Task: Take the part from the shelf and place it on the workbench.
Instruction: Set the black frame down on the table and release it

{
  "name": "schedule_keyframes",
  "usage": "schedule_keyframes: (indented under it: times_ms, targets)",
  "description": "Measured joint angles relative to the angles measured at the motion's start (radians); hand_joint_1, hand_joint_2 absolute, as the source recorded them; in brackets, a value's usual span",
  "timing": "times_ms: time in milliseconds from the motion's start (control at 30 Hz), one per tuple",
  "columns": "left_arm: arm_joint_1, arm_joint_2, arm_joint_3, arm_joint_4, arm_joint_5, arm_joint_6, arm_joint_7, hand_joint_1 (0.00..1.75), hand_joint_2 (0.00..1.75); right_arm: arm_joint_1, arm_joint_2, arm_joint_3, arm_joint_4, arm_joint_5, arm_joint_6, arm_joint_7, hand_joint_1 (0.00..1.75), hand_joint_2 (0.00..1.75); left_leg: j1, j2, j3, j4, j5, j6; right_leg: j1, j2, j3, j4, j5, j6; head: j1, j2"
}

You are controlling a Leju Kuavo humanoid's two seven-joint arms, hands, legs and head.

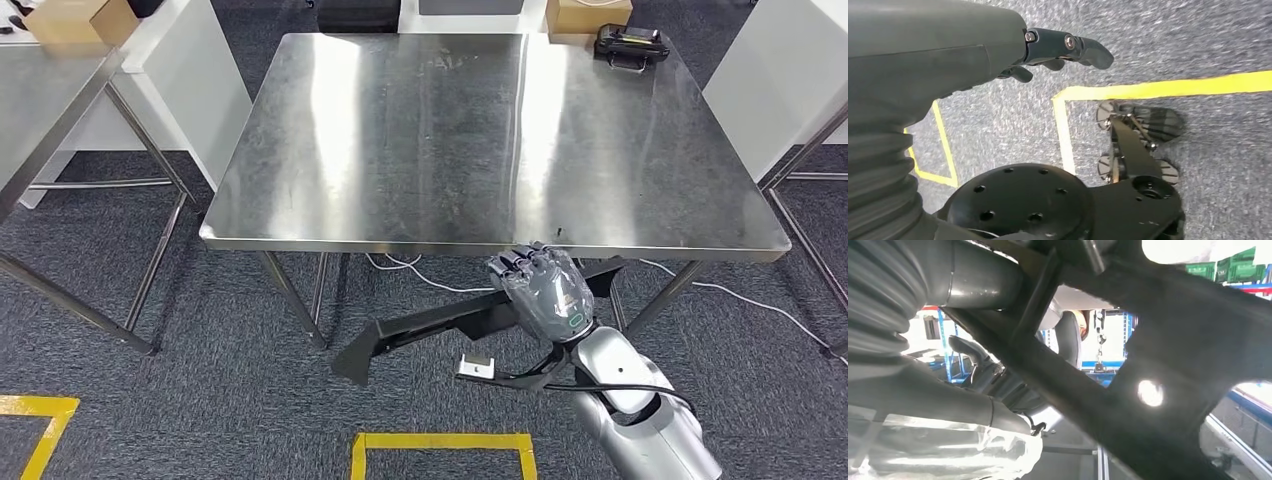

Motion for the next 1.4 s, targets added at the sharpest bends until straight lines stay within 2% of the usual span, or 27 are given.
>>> schedule_keyframes:
  times_ms: [33,100,133,167,200,233,267,300,333,400,467,500,533,567,633,667,700,733,767,800,833,900,967,1033,1067,1300,1400]
  targets:
    - [0.001,0.001,0.0,0.0,0.0,0.0,0.0,0.0,1.75,-0.002,0.002,0.0,0.0,0.0,0.0,0.0,1.75,1.75,0.002,0.032,-0.014,0.033,-0.018,-0.006,-0.001,-0.01,0.006,-0.002,-0.002,-0.008,-0.002,0.0]
    - [0.0,0.002,0.0,0.0,0.0,0.001,0.0,0.0,1.75,-0.002,0.004,0.001,0.0,0.0,0.0,0.0,1.75,1.75,0.005,0.101,-0.076,0.157,-0.077,-0.018,0.005,-0.032,0.019,-0.003,-0.01,-0.021,-0.007,0.0]
    - [-0.001,0.001,0.0,0.0,0.0,0.0,0.0,0.0,1.75,-0.002,0.004,0.002,0.0,0.0,0.0,0.0,1.75,1.75,0.008,0.112,-0.115,0.222,-0.101,-0.022,0.008,-0.044,0.023,-0.003,-0.015,-0.025,-0.007,0.0]
    - [-0.001,0.001,0.0,0.0,0.0,0.0,0.0,0.0,1.75,-0.002,0.004,0.003,0.0,0.0,0.0,0.0,1.75,1.75,0.011,0.116,-0.144,0.266,-0.109,-0.025,0.009,-0.056,0.027,-0.003,-0.02,-0.027,-0.007,0.0]
    - [-0.001,0.001,0.0,0.0,0.0,0.0,0.0,0.0,1.75,-0.002,0.005,0.004,0.001,0.0,0.0,0.0,1.75,1.75,0.013,0.119,-0.154,0.273,-0.097,-0.026,0.01,-0.068,0.032,-0.003,-0.025,-0.027,-0.007,0.0]
    - [-0.001,0.001,0.0,0.0,0.0,-0.001,-0.001,0.0,1.75,-0.002,0.005,0.005,0.001,0.0,0.0,0.0,1.75,1.75,0.014,0.123,-0.143,0.24,-0.067,-0.025,0.011,-0.08,0.039,-0.003,-0.031,-0.025,-0.007,0.0]
    - [-0.001,0.002,0.0,0.0,0.0,-0.001,-0.001,0.0,1.75,-0.002,0.006,0.006,0.001,0.0,0.0,0.0,1.75,1.75,0.014,0.134,-0.114,0.178,-0.027,-0.022,0.011,-0.09,0.047,-0.003,-0.038,-0.022,-0.007,0.0]
    - [-0.001,0.002,0.0,0.0,0.0,-0.001,-0.001,0.0,1.75,-0.002,0.006,0.006,0.001,-0.001,0.0,0.0,1.75,1.75,0.011,0.157,-0.078,0.108,0.007,-0.017,0.012,-0.099,0.055,-0.003,-0.045,-0.019,-0.007,0.0]
    - [-0.001,0.003,0.0,0.0,0.0,0.0,-0.001,0.0,1.75,-0.003,0.005,0.006,0.001,-0.003,0.0,0.0,1.75,1.75,0.006,0.176,-0.05,0.053,0.029,-0.01,0.017,-0.107,0.06,-0.003,-0.051,-0.013,-0.006,0.0]
    - [-0.002,0.004,0.0,0.0,0.001,0.0,-0.001,0.0,1.75,-0.003,0.005,0.005,0.001,-0.013,0.0,-0.001,1.75,1.75,-0.007,0.196,-0.03,0.009,0.035,0.0,0.025,-0.122,0.065,-0.003,-0.06,-0.003,-0.005,0.0]
    - [-0.002,0.004,0.0,0.0,0.001,0.0,-0.001,0.0,1.75,-0.004,0.007,0.005,0.0,-0.021,0.0,-0.002,1.75,1.75,-0.009,0.176,-0.03,0.0,0.035,0.01,0.03,-0.138,0.067,-0.006,-0.066,0.007,-0.005,0.0]
    - [-0.001,0.003,0.0,0.0,0.002,0.001,-0.001,0.0,1.75,-0.005,0.007,0.005,-0.001,-0.022,0.0,-0.003,1.75,1.75,-0.009,0.167,-0.023,-0.01,0.037,0.016,0.03,-0.131,0.066,0.0,-0.072,0.011,-0.004,0.0]
    - [-0.001,0.003,-0.001,0.0,0.002,0.001,-0.001,0.0,1.75,-0.007,0.006,0.004,-0.002,-0.024,0.0,-0.003,1.75,1.75,-0.006,0.159,-0.016,-0.02,0.04,0.023,0.031,-0.114,0.057,0.023,-0.085,0.011,-0.004,0.0]
    - [-0.003,0.002,-0.001,0.0,0.002,0.001,-0.001,0.0,1.75,-0.008,0.006,0.003,-0.002,-0.025,0.0,-0.003,1.75,1.75,-0.004,0.152,-0.009,-0.029,0.042,0.029,0.03,-0.089,0.034,0.07,-0.105,0.008,-0.001,0.0]
    - [-0.008,0.002,-0.001,0.0,0.002,0.001,-0.001,0.0,1.75,-0.004,0.003,0.002,-0.002,-0.027,0.0,-0.003,1.75,1.75,-0.004,0.134,-0.006,-0.031,0.042,0.037,0.025,-0.046,-0.048,0.211,-0.15,-0.001,0.002,0.0]
    - [-0.009,0.001,-0.001,0.0,0.002,0.001,-0.001,0.0,1.75,0.002,0.001,0.001,-0.001,-0.027,0.0,-0.003,1.75,1.75,-0.005,0.124,-0.006,-0.03,0.041,0.038,0.023,-0.039,-0.089,0.271,-0.163,0.0,0.003,0.0]
    - [-0.009,0.001,-0.001,0.0,0.001,0.0,0.0,0.0,1.75,0.007,-0.002,0.0,-0.001,-0.027,-0.001,-0.003,1.75,1.75,-0.005,0.115,-0.004,-0.03,0.039,0.038,0.022,-0.036,-0.116,0.298,-0.161,0.006,0.004,0.0]
    - [-0.009,0.0,-0.002,0.0,0.001,0.0,0.001,0.0,1.75,0.011,-0.003,-0.001,-0.001,-0.027,-0.001,-0.003,1.75,1.75,-0.004,0.107,-0.003,-0.029,0.037,0.037,0.021,-0.035,-0.123,0.284,-0.142,0.016,0.004,0.0]
    - [-0.009,0.0,-0.004,0.0,0.0,0.0,0.001,0.0,1.75,0.012,-0.003,-0.002,-0.001,-0.026,-0.002,-0.003,1.75,1.75,-0.004,0.1,0.0,-0.028,0.035,0.034,0.02,-0.035,-0.108,0.231,-0.108,0.028,0.004,0.0]
    - [-0.009,-0.001,-0.007,0.0,-0.001,0.0,0.002,0.0,1.75,0.012,-0.003,-0.004,-0.001,-0.025,-0.002,-0.003,1.75,1.75,-0.004,0.095,0.002,-0.025,0.031,0.03,0.017,-0.035,-0.08,0.154,-0.069,0.039,0.004,0.0]
    - [-0.009,-0.001,-0.01,0.0,-0.002,0.0,0.002,0.0,1.75,0.012,-0.003,-0.004,-0.001,-0.025,-0.003,-0.003,1.75,1.75,-0.006,0.091,0.004,-0.021,0.026,0.024,0.015,-0.035,-0.051,0.086,-0.036,0.044,0.005,0.0]
    - [-0.009,0.0,-0.015,0.0,-0.003,0.0,0.002,0.0,1.75,0.013,-0.003,-0.005,-0.001,-0.023,-0.003,-0.003,1.75,1.75,-0.011,0.086,0.003,-0.012,0.016,0.016,0.012,-0.034,-0.017,0.01,-0.001,0.033,0.004,0.0]
    - [-0.008,0.002,-0.018,0.0,-0.003,0.0,0.003,0.0,1.75,0.015,-0.003,-0.005,-0.002,-0.021,-0.003,-0.003,1.75,1.75,-0.014,0.087,0.002,-0.007,0.011,0.029,0.013,-0.033,-0.012,0.005,0.005,0.018,0.001,0.0]
    - [-0.008,0.003,-0.019,0.0,-0.003,0.001,0.003,0.0,1.75,0.015,-0.003,-0.005,-0.003,-0.02,-0.003,-0.003,1.75,1.75,-0.013,0.09,0.003,-0.007,0.011,0.047,0.015,-0.03,-0.011,0.005,0.006,0.016,0.0,0.0]
    - [-0.008,0.003,-0.019,0.0,-0.003,0.001,0.003,0.0,1.75,0.016,-0.003,-0.005,-0.003,-0.02,-0.003,-0.003,1.75,1.75,-0.013,0.091,0.004,-0.007,0.01,0.049,0.017,-0.028,-0.01,0.005,0.006,0.016,0.0,0.0]
    - [-0.008,0.003,-0.021,0.0,-0.003,0.001,0.003,0.0,1.75,0.016,-0.003,-0.005,-0.003,-0.017,-0.003,-0.003,1.75,1.75,-0.005,0.097,0.008,-0.011,0.01,0.046,0.027,-0.024,-0.01,0.005,0.004,0.003,0.001,0.0]
    - [-0.008,0.002,-0.023,0.0,-0.003,0.001,0.003,0.0,1.75,0.016,-0.003,-0.007,-0.003,-0.01,-0.004,0.001,1.75,1.75,-0.003,0.098,0.008,-0.011,0.009,0.029,0.03,-0.024,-0.011,0.006,0.003,-0.001,0.001,0.0]
